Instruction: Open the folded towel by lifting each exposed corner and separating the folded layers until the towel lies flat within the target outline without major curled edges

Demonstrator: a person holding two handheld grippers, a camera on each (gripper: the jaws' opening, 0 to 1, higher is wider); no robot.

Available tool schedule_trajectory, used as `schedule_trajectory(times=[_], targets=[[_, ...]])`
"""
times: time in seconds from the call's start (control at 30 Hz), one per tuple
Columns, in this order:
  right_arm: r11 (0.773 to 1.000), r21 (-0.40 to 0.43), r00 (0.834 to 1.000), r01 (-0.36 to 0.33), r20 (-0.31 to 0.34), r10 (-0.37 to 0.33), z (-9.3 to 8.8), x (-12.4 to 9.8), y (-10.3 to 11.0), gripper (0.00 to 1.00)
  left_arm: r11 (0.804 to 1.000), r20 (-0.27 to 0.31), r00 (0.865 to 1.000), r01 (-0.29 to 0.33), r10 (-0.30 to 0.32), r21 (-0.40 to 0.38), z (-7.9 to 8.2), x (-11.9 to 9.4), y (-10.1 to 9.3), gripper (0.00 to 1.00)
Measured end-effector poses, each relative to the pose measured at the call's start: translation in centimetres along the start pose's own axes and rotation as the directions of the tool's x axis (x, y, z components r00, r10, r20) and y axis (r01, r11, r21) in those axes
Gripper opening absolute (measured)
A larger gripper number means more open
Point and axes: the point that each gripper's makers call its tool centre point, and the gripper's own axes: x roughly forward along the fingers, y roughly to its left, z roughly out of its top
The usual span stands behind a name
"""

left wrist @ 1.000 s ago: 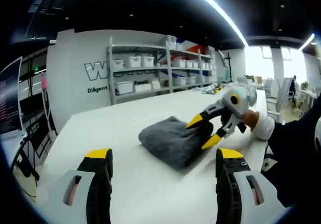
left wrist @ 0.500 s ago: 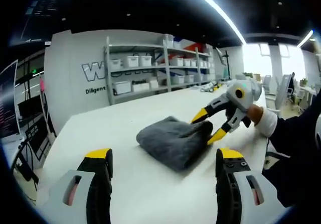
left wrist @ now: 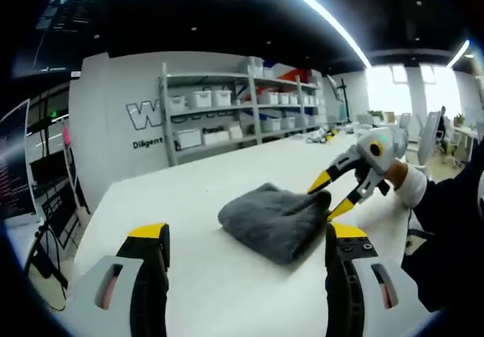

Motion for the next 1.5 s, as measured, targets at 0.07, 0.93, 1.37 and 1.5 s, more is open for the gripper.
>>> schedule_trajectory(times=[0.07,0.93,1.37,1.5], targets=[[1.000,-0.003,1.000,-0.001,-0.011,0.001,-0.1,0.0,0.2,0.31,1.000,0.001,1.000,0.005,-0.005,0.000,0.2,0.0,0.1,0.83],[0.995,-0.059,0.992,0.086,-0.089,-0.091,-2.3,-1.3,0.4,0.30,0.995,-0.040,0.995,0.090,-0.088,0.038,-0.7,2.7,-1.8,0.75],[0.992,-0.019,0.991,0.127,-0.032,-0.128,-1.9,-1.8,0.2,0.27,0.992,-0.047,0.993,0.113,-0.111,0.047,-1.3,4.2,-2.8,0.72],[0.992,-0.028,0.991,0.126,-0.047,-0.127,-2.3,-1.7,0.5,0.26,0.991,-0.061,0.992,0.118,-0.114,0.057,-1.9,4.7,-3.3,0.69]])
